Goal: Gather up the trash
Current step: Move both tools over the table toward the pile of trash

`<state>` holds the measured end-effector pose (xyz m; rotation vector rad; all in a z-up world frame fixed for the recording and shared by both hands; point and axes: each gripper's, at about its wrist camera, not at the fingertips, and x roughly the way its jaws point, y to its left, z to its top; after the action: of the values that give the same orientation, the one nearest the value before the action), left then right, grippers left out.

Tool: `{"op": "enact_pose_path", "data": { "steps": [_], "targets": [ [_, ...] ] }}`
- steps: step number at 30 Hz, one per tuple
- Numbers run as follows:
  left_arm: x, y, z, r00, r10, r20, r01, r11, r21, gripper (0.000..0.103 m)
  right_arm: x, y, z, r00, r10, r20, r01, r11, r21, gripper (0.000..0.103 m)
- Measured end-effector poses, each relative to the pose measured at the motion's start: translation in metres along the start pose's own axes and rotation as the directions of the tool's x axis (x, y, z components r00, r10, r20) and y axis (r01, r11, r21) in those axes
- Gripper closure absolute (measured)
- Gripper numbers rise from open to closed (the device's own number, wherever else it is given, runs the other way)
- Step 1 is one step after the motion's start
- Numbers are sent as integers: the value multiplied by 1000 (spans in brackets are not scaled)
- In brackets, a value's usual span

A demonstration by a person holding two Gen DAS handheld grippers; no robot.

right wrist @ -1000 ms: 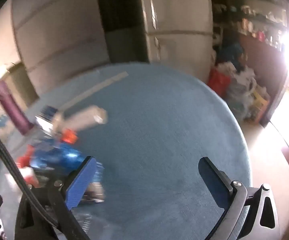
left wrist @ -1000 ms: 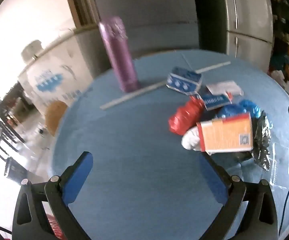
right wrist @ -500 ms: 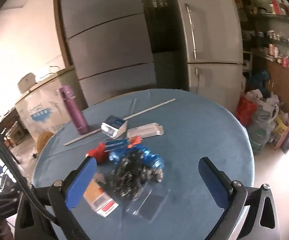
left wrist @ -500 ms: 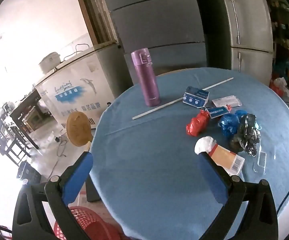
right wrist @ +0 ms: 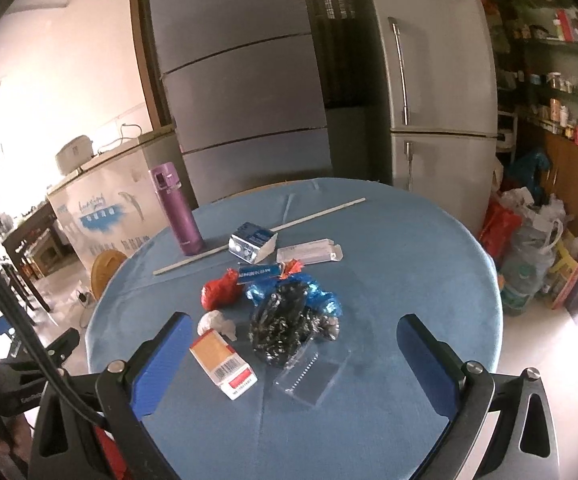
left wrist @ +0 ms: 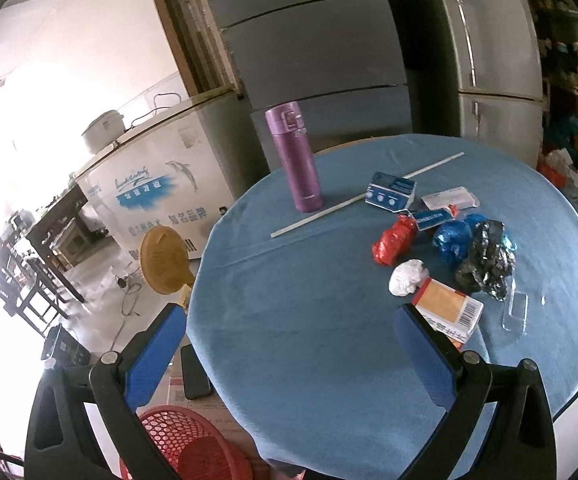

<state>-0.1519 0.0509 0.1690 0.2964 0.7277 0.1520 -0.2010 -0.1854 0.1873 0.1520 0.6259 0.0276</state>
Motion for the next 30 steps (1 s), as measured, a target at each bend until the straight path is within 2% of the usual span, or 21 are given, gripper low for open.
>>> {"op": "enact_pose_path", "data": {
  "steps": [4,11,23,30],
  "targets": [
    [-1,-12,-2,1000,-24,10,24,999,33,0,-1,-10,-1,1000,-12,4,12,1000,20,0],
    [0,-52,7,997,-76,-35,80,989,126,0,1,-37,-1,998,-68,5,68,997,43,0],
    [7,-101,3,990,-142,-22,143,972,188,0,8,-89,-7,993,-111,-31,113,987,110,0],
    [9,-119,6,988,-152,-29,155,964,216,0,10,-109,-9,992,-119,-44,125,981,150,0]
  ]
}}
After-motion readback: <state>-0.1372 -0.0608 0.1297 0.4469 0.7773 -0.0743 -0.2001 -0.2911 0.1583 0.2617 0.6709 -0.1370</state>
